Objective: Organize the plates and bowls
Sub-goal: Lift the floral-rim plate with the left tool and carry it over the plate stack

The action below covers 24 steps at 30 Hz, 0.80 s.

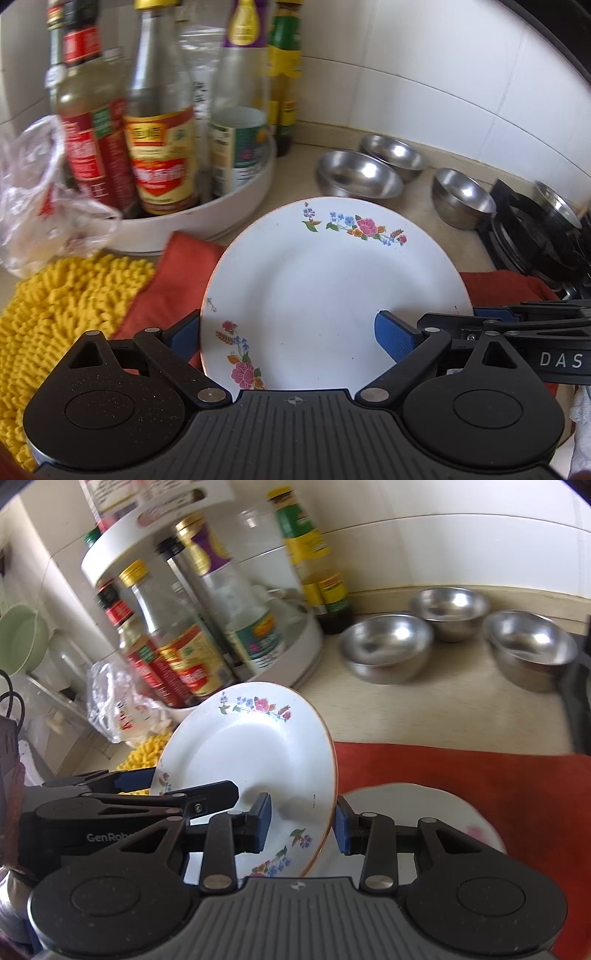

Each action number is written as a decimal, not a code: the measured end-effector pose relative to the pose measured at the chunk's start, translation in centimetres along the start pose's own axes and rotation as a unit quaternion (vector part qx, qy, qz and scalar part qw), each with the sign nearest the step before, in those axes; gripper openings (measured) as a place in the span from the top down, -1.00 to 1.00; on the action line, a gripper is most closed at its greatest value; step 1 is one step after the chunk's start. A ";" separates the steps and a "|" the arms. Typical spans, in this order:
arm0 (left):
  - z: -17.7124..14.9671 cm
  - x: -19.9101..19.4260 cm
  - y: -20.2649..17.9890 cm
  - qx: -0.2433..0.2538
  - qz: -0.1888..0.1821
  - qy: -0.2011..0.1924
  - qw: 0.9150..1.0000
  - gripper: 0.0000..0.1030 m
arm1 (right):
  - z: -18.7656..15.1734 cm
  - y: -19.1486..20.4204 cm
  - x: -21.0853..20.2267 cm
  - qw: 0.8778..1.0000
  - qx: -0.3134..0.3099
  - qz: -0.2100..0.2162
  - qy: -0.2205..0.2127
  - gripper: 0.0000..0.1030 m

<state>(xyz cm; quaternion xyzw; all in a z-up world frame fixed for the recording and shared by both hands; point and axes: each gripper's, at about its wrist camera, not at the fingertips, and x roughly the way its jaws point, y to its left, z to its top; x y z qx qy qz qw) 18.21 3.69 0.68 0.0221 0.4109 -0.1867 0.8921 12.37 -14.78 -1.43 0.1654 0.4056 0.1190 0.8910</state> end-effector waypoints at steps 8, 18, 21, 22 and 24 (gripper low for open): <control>-0.6 1.3 -4.8 0.042 -0.041 0.020 0.998 -0.89 | -1.7 -4.0 -3.1 0.999 0.036 -0.037 0.002 0.31; -2.6 3.4 -8.8 0.073 -0.063 0.061 0.993 -0.89 | -4.2 -7.9 -5.0 0.996 0.063 -0.064 0.022 0.31; -3.3 3.8 -9.4 0.076 -0.060 0.067 0.993 -0.89 | -4.7 -8.4 -5.0 0.995 0.060 -0.069 0.026 0.31; -3.4 3.7 -9.6 0.080 -0.056 0.063 0.993 -0.89 | -4.8 -8.6 -5.0 0.996 0.061 -0.066 0.026 0.31; -3.5 3.8 -9.7 0.078 -0.056 0.063 0.993 -0.88 | -4.8 -8.6 -5.0 0.996 0.053 -0.069 0.025 0.31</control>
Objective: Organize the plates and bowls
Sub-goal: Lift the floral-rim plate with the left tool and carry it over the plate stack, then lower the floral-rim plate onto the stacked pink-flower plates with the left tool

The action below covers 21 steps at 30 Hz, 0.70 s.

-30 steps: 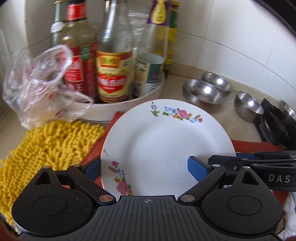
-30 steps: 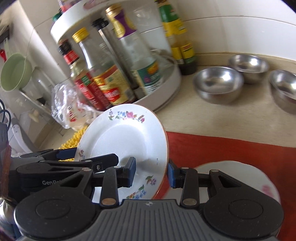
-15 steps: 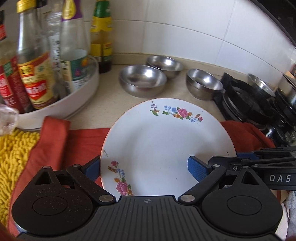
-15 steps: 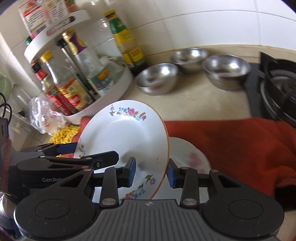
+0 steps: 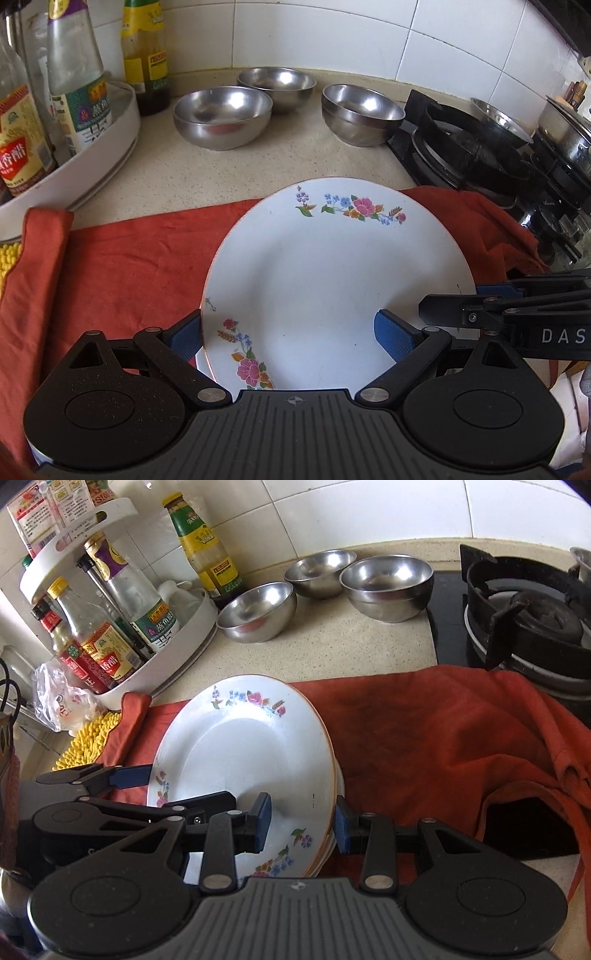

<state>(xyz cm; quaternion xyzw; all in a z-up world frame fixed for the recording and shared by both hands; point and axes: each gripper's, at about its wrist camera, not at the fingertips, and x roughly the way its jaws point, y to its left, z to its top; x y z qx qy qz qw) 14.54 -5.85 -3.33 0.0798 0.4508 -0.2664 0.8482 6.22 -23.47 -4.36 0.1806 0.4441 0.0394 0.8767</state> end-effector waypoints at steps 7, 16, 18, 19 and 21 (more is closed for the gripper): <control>-0.3 0.1 -0.6 0.003 -0.007 0.002 1.000 -0.88 | -0.3 -0.9 0.2 1.000 -0.011 -0.005 0.017 0.32; -0.2 0.2 -1.1 -0.001 0.013 0.003 1.000 -0.89 | -0.1 -1.0 0.3 0.999 -0.024 0.007 0.020 0.31; -0.2 0.2 -1.2 -0.002 0.016 0.004 1.000 -0.89 | -0.1 -1.0 0.4 0.999 -0.029 0.007 0.021 0.31; -0.2 0.1 -1.2 -0.004 0.017 0.004 1.000 -0.89 | -0.1 -1.0 0.4 0.999 -0.031 0.009 0.022 0.31; -0.3 0.1 -1.2 -0.007 0.018 0.004 1.000 -0.89 | -0.1 -1.0 0.5 0.999 -0.033 0.011 0.023 0.31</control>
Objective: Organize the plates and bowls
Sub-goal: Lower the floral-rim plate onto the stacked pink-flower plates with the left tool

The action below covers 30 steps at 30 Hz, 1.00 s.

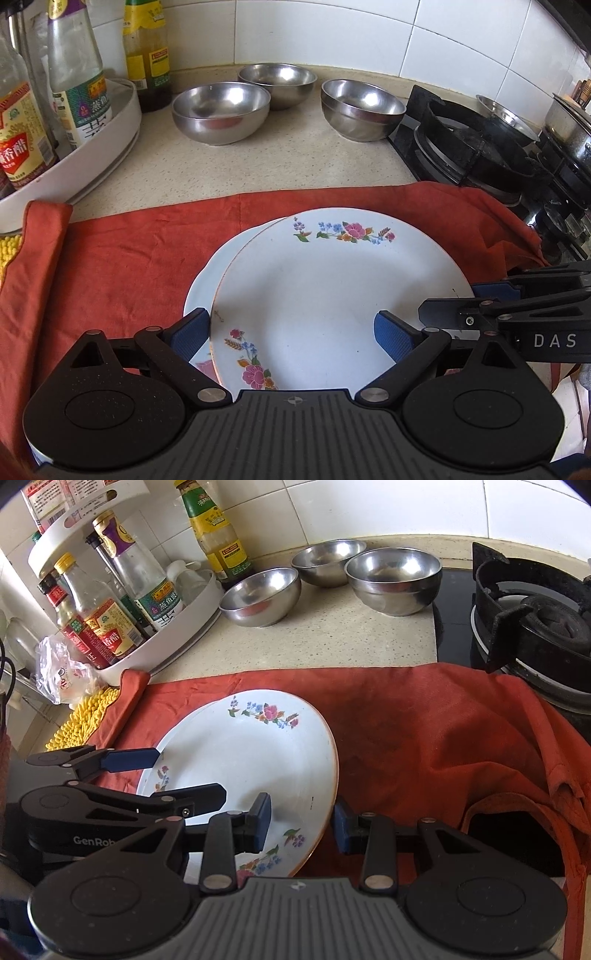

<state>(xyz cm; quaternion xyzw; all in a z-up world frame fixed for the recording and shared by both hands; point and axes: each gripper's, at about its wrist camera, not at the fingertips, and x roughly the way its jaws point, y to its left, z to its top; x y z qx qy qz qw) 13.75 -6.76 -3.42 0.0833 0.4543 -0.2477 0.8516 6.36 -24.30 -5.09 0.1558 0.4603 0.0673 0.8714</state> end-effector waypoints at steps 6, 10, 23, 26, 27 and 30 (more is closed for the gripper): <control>0.0 0.0 -0.1 -0.004 0.008 0.001 1.000 -0.88 | 0.2 0.1 0.1 1.000 -0.016 0.003 0.004 0.30; -0.1 0.0 -0.3 -0.005 0.014 0.002 1.000 -0.88 | 0.2 -0.1 0.1 1.000 -0.024 0.008 0.005 0.31; -0.6 -0.3 -1.0 -0.007 0.032 0.006 0.999 -0.87 | -0.1 0.3 -0.2 0.997 -0.072 0.022 0.019 0.22; -0.6 -0.2 -0.9 -0.013 0.036 0.007 0.999 -0.90 | -0.4 0.8 -0.2 0.995 -0.097 0.022 0.016 0.20; -0.5 0.0 -1.0 -0.013 0.043 0.006 0.999 -0.89 | -0.4 1.0 -0.1 0.994 -0.103 0.019 0.013 0.19; -0.2 0.3 -0.7 -0.012 0.058 0.001 0.998 -0.88 | 0.3 1.7 0.5 0.992 -0.129 0.004 0.011 0.19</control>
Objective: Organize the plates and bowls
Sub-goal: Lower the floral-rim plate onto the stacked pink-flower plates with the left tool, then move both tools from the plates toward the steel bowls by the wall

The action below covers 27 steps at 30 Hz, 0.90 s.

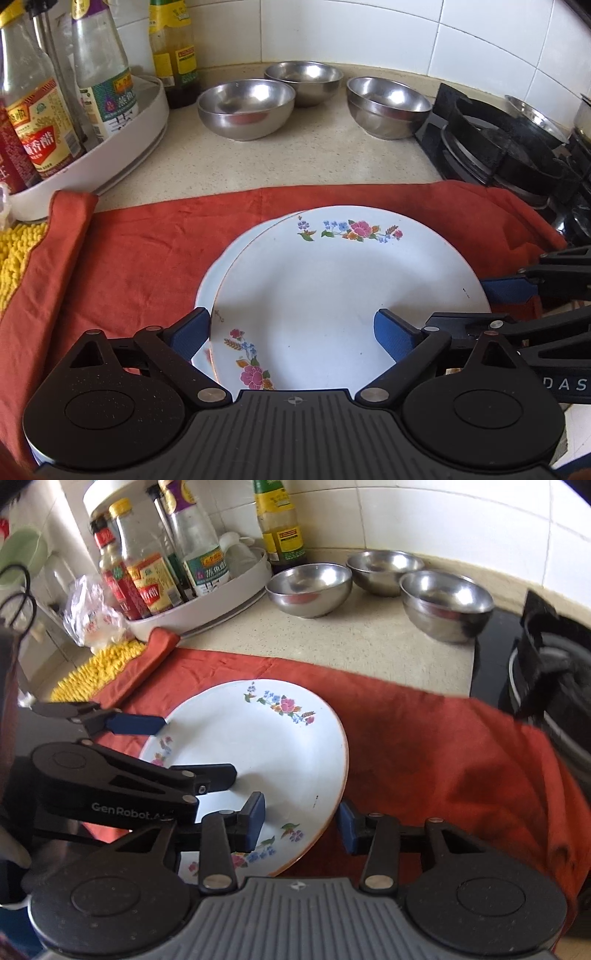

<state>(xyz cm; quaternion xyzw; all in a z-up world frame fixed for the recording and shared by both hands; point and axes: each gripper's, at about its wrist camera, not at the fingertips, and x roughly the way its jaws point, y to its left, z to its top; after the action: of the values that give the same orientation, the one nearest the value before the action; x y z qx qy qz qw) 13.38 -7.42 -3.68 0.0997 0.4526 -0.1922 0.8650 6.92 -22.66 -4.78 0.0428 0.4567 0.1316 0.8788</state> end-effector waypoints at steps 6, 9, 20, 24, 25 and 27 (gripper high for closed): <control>-0.3 -0.5 1.5 0.001 -0.006 0.008 1.000 -0.92 | -0.2 1.2 -0.2 0.998 -0.056 -0.019 0.010 0.11; -0.1 -0.9 3.0 -0.016 -0.014 -0.002 1.000 -0.92 | -0.3 -0.1 -1.6 0.998 -0.021 -0.051 -0.015 0.11; 0.1 1.4 3.6 0.008 -0.078 0.046 0.996 -0.93 | 0.0 -0.4 1.1 0.997 0.077 0.013 0.020 -0.09; 0.8 1.7 4.5 0.007 -0.103 0.048 0.993 -0.92 | 0.2 -0.6 1.1 0.995 0.101 0.012 0.016 -0.08; 1.0 1.7 4.8 0.012 -0.105 0.045 0.993 -0.92 | 0.4 -0.6 0.9 0.995 0.098 0.007 0.012 -0.08; 1.7 1.4 5.1 0.021 -0.091 0.032 0.995 -0.94 | 1.1 -0.5 0.2 0.996 0.093 -0.010 -0.003 -0.08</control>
<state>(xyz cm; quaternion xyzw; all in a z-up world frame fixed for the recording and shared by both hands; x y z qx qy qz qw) 17.57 -3.70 -3.88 0.0823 0.4834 -0.2766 0.8265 7.98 -23.04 -4.39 0.1199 0.4650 0.0796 0.8735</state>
